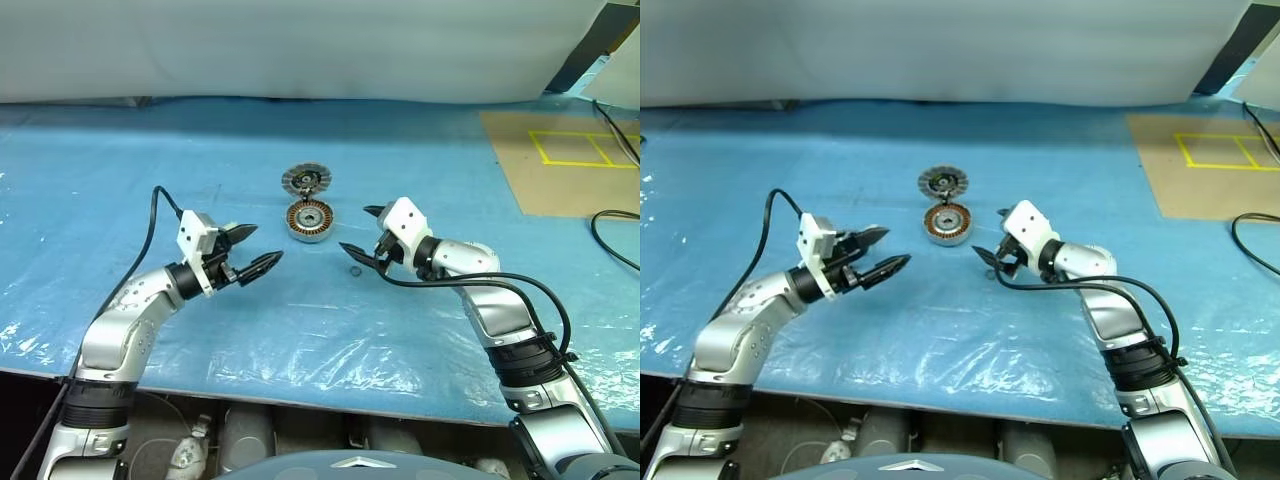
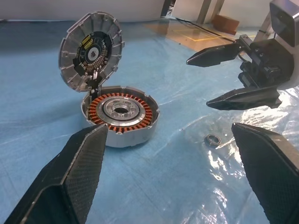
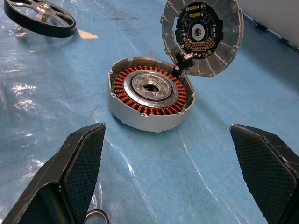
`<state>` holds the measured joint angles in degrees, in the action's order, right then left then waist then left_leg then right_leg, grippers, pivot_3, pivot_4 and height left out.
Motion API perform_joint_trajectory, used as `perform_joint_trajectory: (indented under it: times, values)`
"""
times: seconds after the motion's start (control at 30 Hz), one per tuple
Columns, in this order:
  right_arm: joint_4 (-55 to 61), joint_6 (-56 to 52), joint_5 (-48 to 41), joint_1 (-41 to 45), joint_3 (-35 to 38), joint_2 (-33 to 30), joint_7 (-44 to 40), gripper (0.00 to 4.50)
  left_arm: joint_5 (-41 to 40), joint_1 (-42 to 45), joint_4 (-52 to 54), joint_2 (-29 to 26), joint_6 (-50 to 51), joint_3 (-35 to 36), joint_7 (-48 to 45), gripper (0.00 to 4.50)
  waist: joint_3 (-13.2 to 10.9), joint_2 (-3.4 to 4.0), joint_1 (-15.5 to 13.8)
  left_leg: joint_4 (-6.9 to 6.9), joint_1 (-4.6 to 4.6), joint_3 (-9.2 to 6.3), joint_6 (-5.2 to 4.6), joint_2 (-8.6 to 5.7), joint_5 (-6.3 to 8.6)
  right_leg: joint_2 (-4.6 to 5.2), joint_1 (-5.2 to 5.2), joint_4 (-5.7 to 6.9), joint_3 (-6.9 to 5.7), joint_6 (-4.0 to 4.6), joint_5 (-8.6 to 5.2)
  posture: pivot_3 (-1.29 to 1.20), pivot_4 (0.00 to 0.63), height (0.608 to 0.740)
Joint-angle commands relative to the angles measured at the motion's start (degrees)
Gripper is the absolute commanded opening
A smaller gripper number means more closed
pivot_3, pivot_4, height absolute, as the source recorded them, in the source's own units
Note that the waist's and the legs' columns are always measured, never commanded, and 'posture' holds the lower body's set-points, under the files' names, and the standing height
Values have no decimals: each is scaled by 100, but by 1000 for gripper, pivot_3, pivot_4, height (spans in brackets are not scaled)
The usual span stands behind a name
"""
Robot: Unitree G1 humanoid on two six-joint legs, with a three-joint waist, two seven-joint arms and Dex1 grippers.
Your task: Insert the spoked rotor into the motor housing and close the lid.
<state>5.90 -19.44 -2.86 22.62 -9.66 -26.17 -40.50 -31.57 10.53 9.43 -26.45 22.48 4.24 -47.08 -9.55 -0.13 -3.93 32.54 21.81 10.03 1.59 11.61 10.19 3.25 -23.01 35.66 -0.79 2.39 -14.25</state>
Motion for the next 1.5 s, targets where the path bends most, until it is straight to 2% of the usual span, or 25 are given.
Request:
perform_joint_trajectory:
  times: [0.03,0.4,0.5,0.63,0.87,1.1,1.3,1.5]
  values:
    - [94,-7,-36,174,151,-35,77,4496,-230,82,73,69,157,126,55,4455,0,0,1,0,0,0,0,0,0,0,0,0,0,0,0,0,150,740]
    - [196,-558,-512,542,69,-110,-533,4496,-328,145,84,-42,326,161,-9,4455,0,0,4,0,0,0,-1,2,0,-2,-1,1,0,1,0,0,150,740]
    - [124,-800,-500,766,-254,-316,-1011,4496,-306,104,114,-66,308,152,3,4455,0,0,1,1,0,0,-1,1,0,-1,-1,1,0,1,0,0,150,740]
    - [-67,-1045,-712,1228,-339,-310,-1431,4496,-314,19,165,-81,284,181,27,4455,0,0,4,0,1,0,-1,2,0,-1,-2,1,-1,1,0,0,150,740]
    - [-776,-910,-669,2097,-515,-226,-1856,4496,-340,-113,274,-9,235,228,140,4455,0,0,3,3,2,2,-2,3,0,-1,-3,4,-2,3,0,0,150,740]
    - [-1221,-531,-420,2435,-756,-182,-2096,4496,-324,-226,355,-26,195,289,210,4455,0,0,1,4,9,4,-3,4,-1,-1,-3,4,-8,4,0,0,150,740]
    - [-2549,-405,451,3271,-1629,558,-1928,4496,-235,-188,294,41,162,235,260,4455,0,0,95,13,11,3,-2,14,0,-5,-9,15,-16,15,-4,0,150,740]
    - [-4172,-619,1056,4197,-2057,1135,-1968,4496,-250,-205,304,99,246,200,309,4455,0,0,112,21,28,3,-2,13,0,0,-11,11,-27,20,-2,0,150,740]
